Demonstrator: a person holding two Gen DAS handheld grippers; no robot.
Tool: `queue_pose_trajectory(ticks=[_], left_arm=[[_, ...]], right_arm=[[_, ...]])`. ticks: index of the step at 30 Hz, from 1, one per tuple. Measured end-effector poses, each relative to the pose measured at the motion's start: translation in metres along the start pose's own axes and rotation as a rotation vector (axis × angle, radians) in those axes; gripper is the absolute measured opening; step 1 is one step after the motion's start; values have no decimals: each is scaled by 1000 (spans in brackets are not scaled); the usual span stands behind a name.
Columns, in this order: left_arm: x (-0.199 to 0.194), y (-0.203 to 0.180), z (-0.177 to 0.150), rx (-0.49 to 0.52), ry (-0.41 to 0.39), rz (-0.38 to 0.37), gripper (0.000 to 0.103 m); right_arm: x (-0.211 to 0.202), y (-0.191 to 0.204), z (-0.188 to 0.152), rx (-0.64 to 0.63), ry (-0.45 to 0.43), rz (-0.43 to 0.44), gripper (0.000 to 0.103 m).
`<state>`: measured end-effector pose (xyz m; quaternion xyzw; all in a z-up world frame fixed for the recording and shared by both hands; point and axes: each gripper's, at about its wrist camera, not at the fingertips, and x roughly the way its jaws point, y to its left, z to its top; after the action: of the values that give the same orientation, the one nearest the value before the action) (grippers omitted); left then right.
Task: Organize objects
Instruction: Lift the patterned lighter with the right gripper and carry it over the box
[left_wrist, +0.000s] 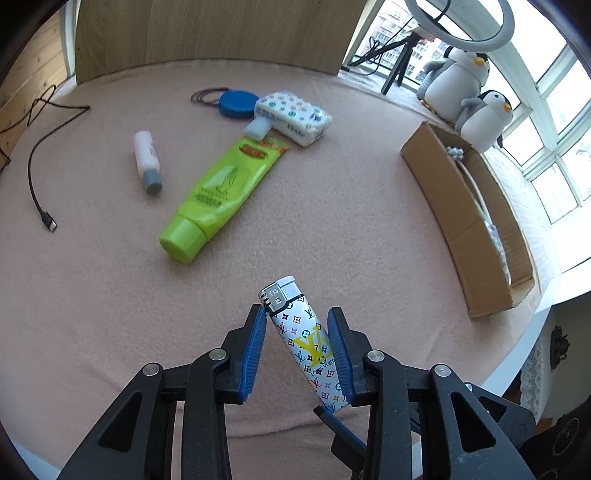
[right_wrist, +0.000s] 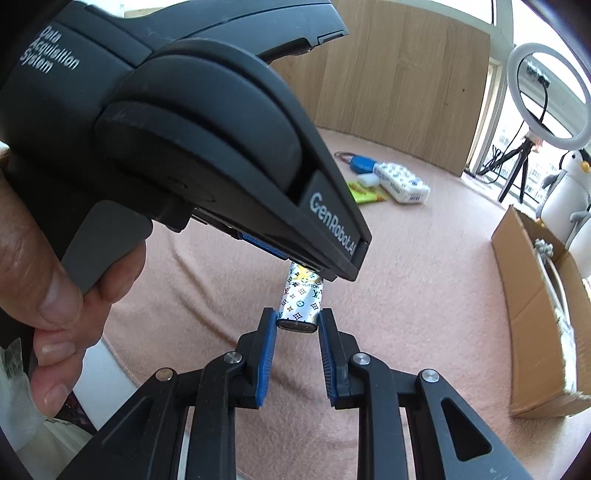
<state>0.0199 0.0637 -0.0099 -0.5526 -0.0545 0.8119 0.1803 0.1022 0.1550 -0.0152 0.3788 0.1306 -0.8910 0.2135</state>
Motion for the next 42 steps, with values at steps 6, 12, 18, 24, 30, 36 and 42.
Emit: queue_pose_trajectory(ticks=[6, 12, 18, 24, 30, 36, 42], left_arm=[[-25, -8, 16, 18, -63, -1, 37], [-48, -10, 29, 27, -113, 8, 37], [-47, -12, 37, 35, -116, 7, 37], [-41, -30, 48, 76, -114, -5, 37], [-29, -65, 67, 151, -96, -29, 37], [-13, -120, 88, 243, -78, -62, 37], [6, -189, 107, 344, -63, -108, 37]], right_arm=[[-18, 3, 15, -7, -56, -21, 21], [-31, 9, 28, -23, -106, -36, 21], [-32, 11, 31, -23, -118, -40, 21], [-36, -2, 32, 4, -125, -64, 21], [-39, -30, 33, 63, -133, -107, 21], [-51, -71, 25, 137, -139, -173, 21], [-69, -117, 14, 209, -148, -249, 21]])
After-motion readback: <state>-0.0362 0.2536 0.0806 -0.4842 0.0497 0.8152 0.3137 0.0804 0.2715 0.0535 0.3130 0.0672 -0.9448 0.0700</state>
